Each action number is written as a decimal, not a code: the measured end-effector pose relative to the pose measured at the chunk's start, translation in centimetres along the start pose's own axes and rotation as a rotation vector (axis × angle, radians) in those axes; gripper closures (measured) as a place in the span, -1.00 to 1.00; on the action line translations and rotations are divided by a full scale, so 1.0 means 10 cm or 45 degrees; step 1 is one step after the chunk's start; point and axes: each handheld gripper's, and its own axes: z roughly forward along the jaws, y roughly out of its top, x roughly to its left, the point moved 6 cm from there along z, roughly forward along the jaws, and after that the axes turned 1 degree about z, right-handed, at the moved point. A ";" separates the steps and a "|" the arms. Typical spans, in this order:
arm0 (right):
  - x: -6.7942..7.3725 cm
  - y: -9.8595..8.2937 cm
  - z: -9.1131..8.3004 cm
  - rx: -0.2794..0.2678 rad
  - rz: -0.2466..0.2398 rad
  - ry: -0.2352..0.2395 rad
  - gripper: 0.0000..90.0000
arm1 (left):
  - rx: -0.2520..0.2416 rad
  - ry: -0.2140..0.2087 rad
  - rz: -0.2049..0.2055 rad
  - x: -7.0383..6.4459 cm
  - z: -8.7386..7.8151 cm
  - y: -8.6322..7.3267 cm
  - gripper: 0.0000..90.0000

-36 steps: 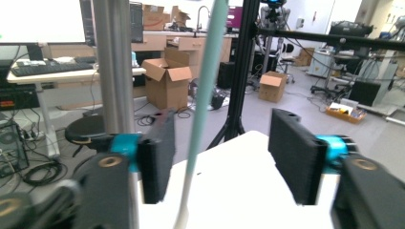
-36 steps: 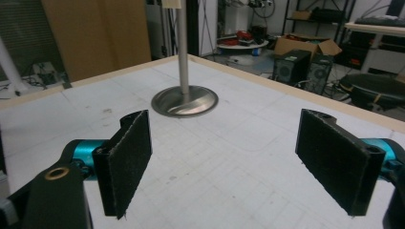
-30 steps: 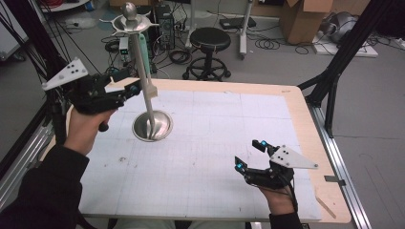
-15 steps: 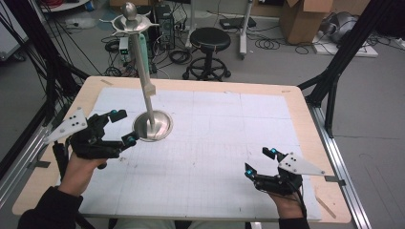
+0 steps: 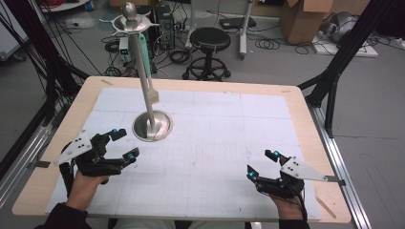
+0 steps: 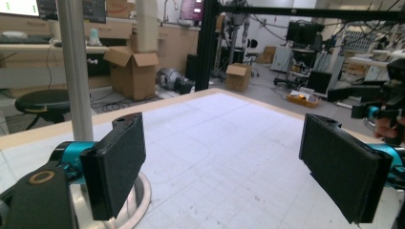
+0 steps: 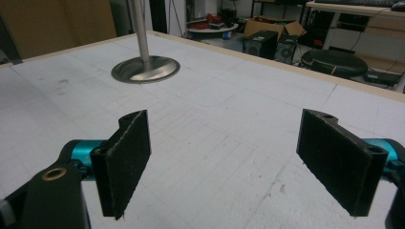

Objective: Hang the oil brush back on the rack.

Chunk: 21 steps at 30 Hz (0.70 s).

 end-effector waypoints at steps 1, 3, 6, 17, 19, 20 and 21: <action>0.00 0.00 0.00 0.002 0.004 -0.003 -0.61 | 0.006 -0.002 0.008 0.00 0.00 -0.01 -0.64; 0.00 -0.01 0.00 0.000 0.002 -0.005 -0.61 | 0.005 -0.001 0.019 0.00 -0.01 -0.02 -0.64; 0.00 -0.01 -0.01 0.000 0.002 -0.008 -0.61 | 0.010 0.000 0.029 -0.01 -0.01 -0.03 -0.64; 0.00 0.00 -0.02 -0.004 -0.015 -0.009 -0.61 | 0.008 -0.004 0.013 -0.02 -0.02 -0.08 -0.64; 0.01 0.00 -0.02 -0.001 -0.013 -0.009 -0.61 | 0.002 -0.003 0.008 -0.03 -0.01 -0.07 -0.64; 0.00 0.00 -0.02 -0.004 -0.016 -0.012 -0.61 | 0.002 -0.004 0.008 -0.03 -0.01 -0.07 -0.64; 0.01 0.01 -0.02 -0.005 -0.013 -0.013 -0.61 | 0.008 -0.001 0.010 -0.02 -0.01 -0.08 -0.64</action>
